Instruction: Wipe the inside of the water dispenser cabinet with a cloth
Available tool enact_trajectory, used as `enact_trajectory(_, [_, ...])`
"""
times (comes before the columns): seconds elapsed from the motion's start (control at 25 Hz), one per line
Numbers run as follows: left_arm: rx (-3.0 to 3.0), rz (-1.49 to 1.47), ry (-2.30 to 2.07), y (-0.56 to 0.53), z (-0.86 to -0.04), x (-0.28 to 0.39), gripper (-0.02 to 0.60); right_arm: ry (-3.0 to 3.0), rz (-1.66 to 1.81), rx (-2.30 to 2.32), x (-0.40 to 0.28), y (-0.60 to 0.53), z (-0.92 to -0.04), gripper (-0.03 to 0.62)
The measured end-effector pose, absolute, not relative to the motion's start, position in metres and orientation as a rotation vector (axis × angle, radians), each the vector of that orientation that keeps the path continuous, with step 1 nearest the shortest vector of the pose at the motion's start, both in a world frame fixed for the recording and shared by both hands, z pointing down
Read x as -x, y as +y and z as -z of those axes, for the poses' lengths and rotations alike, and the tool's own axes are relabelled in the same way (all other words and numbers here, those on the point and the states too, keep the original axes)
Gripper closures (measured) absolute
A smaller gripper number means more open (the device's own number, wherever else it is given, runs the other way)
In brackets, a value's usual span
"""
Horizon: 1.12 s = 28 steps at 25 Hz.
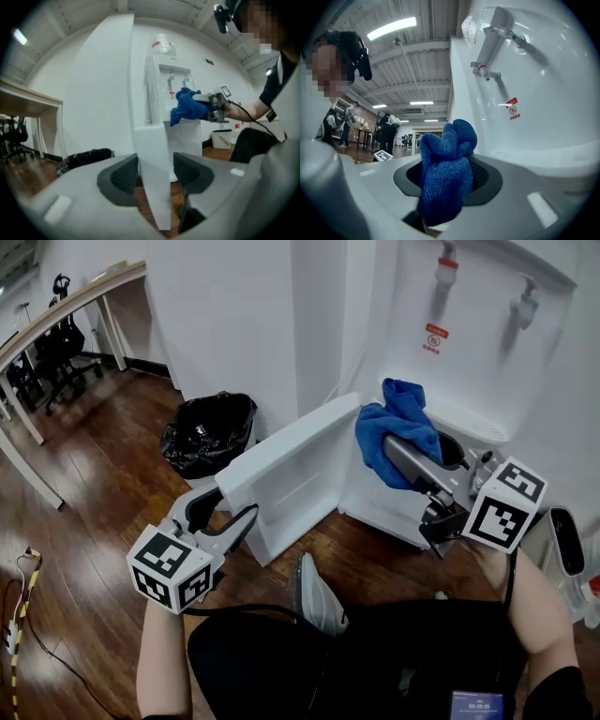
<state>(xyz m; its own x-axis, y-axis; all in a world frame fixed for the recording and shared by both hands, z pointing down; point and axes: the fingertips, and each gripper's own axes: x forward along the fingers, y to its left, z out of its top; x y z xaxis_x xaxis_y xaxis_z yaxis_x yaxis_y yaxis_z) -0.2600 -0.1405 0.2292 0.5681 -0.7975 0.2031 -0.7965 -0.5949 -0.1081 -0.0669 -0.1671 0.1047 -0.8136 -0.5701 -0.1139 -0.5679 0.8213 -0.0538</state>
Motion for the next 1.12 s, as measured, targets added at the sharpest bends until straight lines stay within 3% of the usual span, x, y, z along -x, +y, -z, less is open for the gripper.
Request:
enact_trajectory(0.04, [2.765,0.389,1.432,-0.134,-0.231,0.253,0.379,2.884,0.014,0.936,0.065,-0.175,-0.101,0.424])
enact_trajectory(0.36, [2.617,0.254,1.577,-0.120,-0.232,0.233,0.379,3.022,0.118,1.101,0.110,-0.234,-0.102,0.421])
enact_trajectory(0.72, [2.590,0.233,1.539,-0.117,-0.230,0.231,0.373,3.142,-0.201,1.506,0.139,-0.281,-0.134,0.421])
enact_trajectory(1.12, [2.595,0.212,1.511,-0.117,-0.229,0.232,0.371,3.241,-0.100,0.893,0.213,-0.149,-0.135,0.419])
